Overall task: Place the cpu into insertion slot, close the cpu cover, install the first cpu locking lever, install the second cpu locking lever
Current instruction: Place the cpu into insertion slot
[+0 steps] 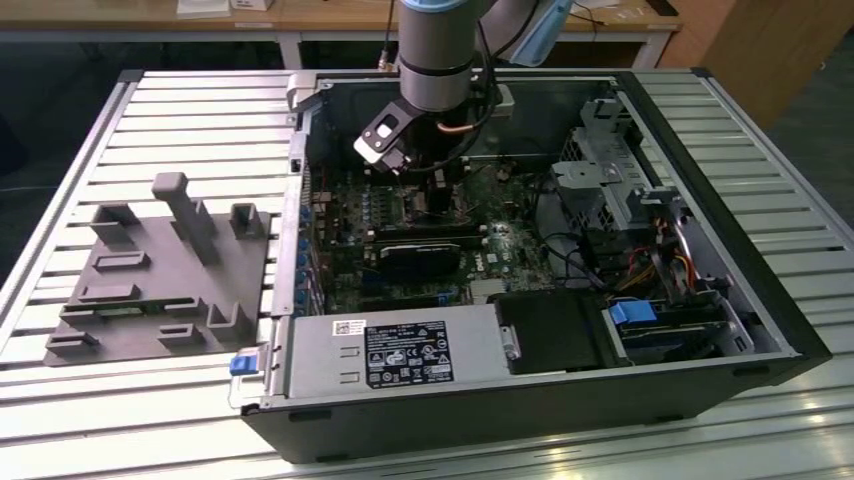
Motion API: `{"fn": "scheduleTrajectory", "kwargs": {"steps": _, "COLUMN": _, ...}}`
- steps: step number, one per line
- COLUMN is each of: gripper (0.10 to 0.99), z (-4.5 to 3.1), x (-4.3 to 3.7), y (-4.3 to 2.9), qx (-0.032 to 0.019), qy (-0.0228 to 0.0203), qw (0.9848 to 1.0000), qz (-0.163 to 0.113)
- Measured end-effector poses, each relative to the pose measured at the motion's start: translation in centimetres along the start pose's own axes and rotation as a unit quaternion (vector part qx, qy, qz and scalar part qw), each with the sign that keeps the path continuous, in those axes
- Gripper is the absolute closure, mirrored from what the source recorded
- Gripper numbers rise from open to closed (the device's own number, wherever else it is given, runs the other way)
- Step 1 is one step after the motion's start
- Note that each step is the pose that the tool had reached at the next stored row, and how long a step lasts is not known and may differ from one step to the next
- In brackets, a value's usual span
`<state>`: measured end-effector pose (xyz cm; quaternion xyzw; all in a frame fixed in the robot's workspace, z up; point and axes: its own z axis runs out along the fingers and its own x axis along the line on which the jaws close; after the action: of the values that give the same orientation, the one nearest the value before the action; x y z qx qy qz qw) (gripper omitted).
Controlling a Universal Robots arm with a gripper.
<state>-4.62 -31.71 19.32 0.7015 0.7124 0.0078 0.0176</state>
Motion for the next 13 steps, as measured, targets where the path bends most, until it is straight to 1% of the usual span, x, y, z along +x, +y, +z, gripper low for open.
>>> {"fn": "scheduleTrajectory", "kwargs": {"steps": 2, "gripper": 0.475, "z": -0.07, "x": 0.0, "y": 0.0, "qx": 0.0, "qy": 0.0001, "qw": 1.0, "qz": 0.0}}
{"fn": "scheduleTrajectory", "kwargs": {"steps": 9, "gripper": 0.475, "z": -0.88, "x": -0.01, "y": 0.03, "qx": 0.0, "qy": 0.0, "qw": 1.0, "qz": 0.0}}
{"fn": "scheduleTrajectory", "kwargs": {"steps": 13, "gripper": 0.475, "z": -0.94, "x": -0.01, "y": 0.04, "qx": -0.0001, "qy": 0.0001, "qw": 1.0, "qz": 0.0}}
